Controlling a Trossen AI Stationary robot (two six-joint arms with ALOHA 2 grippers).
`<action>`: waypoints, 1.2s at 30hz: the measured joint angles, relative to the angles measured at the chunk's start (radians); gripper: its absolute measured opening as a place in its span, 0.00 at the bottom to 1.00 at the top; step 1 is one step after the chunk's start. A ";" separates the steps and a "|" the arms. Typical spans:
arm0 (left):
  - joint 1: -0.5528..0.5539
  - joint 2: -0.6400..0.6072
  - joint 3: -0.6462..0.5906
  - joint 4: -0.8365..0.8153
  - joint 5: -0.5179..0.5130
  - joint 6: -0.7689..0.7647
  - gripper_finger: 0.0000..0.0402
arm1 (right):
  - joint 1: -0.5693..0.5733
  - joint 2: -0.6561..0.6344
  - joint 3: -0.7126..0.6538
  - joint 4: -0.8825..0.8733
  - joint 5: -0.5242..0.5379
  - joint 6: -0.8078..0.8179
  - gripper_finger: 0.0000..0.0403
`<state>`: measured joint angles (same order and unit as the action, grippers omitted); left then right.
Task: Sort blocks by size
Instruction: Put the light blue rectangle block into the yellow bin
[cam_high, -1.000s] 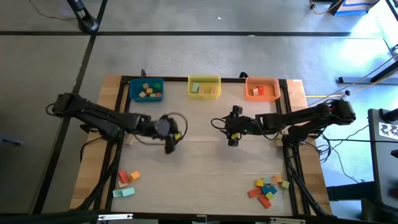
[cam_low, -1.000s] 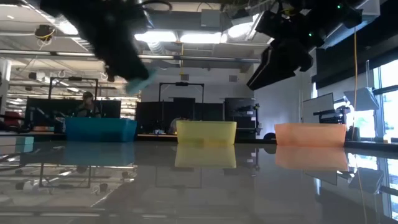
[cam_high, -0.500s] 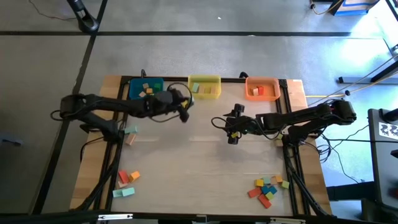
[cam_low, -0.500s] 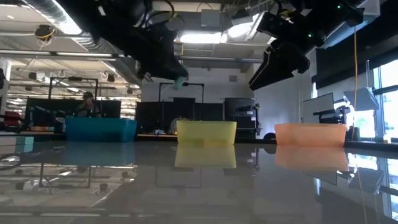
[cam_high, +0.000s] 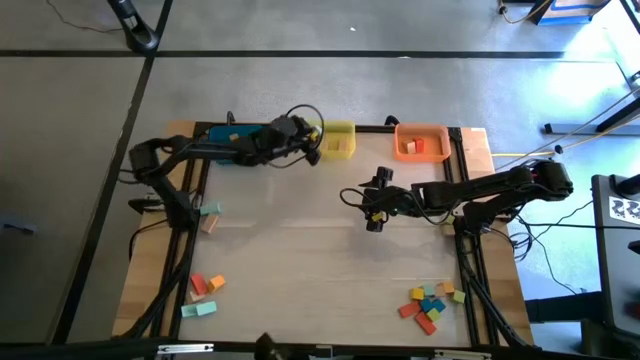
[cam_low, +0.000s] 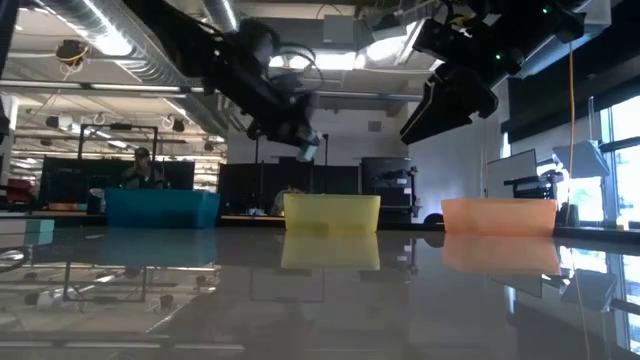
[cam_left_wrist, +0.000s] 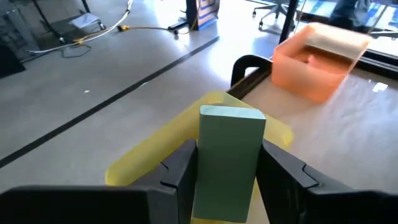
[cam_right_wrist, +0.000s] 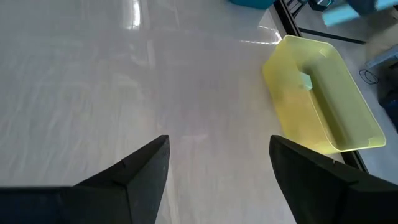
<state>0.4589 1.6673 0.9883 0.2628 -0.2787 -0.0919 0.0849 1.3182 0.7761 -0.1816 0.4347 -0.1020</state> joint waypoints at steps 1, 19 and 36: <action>0.010 0.022 0.019 -0.004 0.018 0.011 0.32 | 0.000 0.000 0.000 -0.002 0.000 -0.001 0.68; 0.109 0.207 0.124 -0.054 0.082 0.010 0.45 | 0.000 0.001 -0.025 -0.010 0.000 -0.035 0.68; -0.039 -0.113 0.124 -0.602 0.108 0.121 0.57 | 0.000 0.001 -0.025 -0.001 -0.001 -0.014 0.68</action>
<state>0.4200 1.5546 1.1126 -0.3388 -0.1710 0.0288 0.0849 1.3190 0.7509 -0.1824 0.4342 -0.1157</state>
